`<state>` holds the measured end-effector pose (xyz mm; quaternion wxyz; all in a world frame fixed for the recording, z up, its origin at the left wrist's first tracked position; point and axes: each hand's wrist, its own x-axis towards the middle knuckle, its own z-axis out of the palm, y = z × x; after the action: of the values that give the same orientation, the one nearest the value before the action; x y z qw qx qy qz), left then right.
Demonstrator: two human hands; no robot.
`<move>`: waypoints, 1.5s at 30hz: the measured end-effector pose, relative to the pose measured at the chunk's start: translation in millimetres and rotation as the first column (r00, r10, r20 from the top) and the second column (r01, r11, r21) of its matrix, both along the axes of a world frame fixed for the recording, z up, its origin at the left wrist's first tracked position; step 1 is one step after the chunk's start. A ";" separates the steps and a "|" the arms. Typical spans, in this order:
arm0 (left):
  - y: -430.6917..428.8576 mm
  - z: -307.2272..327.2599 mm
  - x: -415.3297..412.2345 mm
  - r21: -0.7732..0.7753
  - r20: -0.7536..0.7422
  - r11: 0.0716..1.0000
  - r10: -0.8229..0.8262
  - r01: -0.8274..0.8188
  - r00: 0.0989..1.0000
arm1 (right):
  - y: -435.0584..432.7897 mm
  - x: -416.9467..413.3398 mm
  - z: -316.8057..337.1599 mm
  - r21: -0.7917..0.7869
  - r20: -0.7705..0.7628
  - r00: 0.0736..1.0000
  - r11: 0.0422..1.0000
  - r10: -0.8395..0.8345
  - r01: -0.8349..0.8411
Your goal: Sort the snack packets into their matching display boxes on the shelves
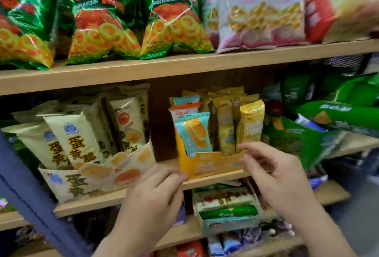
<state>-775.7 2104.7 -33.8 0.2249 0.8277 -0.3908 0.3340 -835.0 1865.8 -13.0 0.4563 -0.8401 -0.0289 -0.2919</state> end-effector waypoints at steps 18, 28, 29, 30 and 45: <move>-312.4 27.3 -5.5 -0.129 -0.220 0.982 -0.167 0.141 0.961 | -269.2 -46.4 -11.0 0.231 0.147 0.827 0.831 -0.543 0.506; -355.5 64.1 40.7 0.008 -0.320 0.981 -0.180 0.193 0.930 | -275.0 -9.6 46.6 0.334 0.383 0.906 0.941 -0.183 0.049; -358.8 68.7 40.1 -0.020 -0.325 0.977 -0.208 0.213 0.923 | -277.3 -7.8 53.2 0.370 0.417 0.891 0.929 -0.179 0.013; -361.8 73.0 38.9 -0.055 -0.314 0.974 -0.228 0.222 0.922 | -281.1 -6.3 57.4 0.415 0.449 0.877 0.909 -0.172 -0.035; -443.4 36.6 4.4 0.045 -0.079 0.995 0.088 -0.085 0.993 | -417.2 -12.4 59.5 0.568 0.543 0.839 0.752 -0.035 -0.335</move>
<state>-771.3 1661.3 2.8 0.2085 0.8612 -0.3520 0.3017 -847.4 1448.5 46.5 0.7129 -0.5149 -0.1199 -0.4607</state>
